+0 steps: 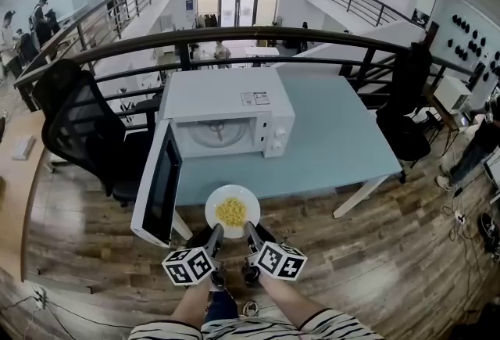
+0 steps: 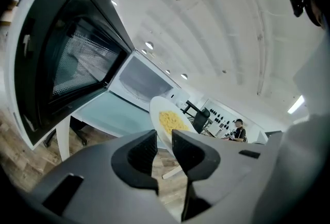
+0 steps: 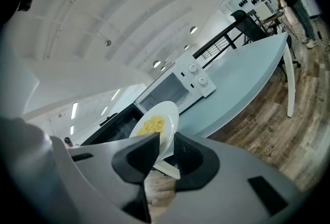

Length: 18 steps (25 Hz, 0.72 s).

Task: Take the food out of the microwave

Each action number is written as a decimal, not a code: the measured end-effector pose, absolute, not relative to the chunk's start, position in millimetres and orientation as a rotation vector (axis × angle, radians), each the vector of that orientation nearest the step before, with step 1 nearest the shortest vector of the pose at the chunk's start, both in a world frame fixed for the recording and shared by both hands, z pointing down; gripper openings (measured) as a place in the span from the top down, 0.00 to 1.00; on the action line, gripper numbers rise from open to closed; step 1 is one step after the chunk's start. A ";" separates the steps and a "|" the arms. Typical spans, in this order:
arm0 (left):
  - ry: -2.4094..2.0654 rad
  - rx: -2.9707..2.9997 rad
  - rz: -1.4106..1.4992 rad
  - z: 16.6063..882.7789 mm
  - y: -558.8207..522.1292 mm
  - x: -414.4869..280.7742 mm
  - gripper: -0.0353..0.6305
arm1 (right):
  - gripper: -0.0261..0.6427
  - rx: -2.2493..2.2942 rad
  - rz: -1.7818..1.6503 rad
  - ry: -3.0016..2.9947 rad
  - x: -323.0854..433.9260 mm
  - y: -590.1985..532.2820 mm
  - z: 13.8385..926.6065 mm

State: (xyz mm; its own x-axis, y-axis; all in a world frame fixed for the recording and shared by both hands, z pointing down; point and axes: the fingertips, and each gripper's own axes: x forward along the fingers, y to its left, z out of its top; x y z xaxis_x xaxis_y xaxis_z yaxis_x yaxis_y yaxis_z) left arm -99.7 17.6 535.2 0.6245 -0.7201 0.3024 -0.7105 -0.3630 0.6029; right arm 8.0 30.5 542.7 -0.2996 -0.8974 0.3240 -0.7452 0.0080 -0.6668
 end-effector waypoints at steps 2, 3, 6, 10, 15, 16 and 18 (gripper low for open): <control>-1.117 2.121 -0.022 536.0 25.6 -99.1 0.79 | 0.82 -1.726 -1.171 2.085 8.6 38.0 543.2; -1.117 2.118 -0.024 536.7 29.2 -98.7 0.79 | 0.82 -1.725 -1.174 2.085 9.0 41.6 543.8; -1.117 2.113 -0.023 538.1 39.1 -96.7 0.79 | 0.82 -1.721 -1.184 2.085 11.0 51.7 545.6; -1.124 2.109 -0.014 538.0 50.8 -94.3 0.79 | 0.82 -1.713 -1.194 2.086 13.6 63.0 545.9; -1.126 2.098 -0.009 541.8 61.0 -94.3 0.79 | 0.82 -1.711 -1.206 2.092 13.5 72.3 549.1; -1.126 2.098 -0.006 542.5 62.7 -94.4 0.79 | 0.82 -1.711 -1.211 2.089 13.5 73.9 550.1; -1.123 2.098 -0.001 543.5 65.6 -93.8 0.79 | 0.82 -1.712 -1.218 2.082 14.1 76.4 551.4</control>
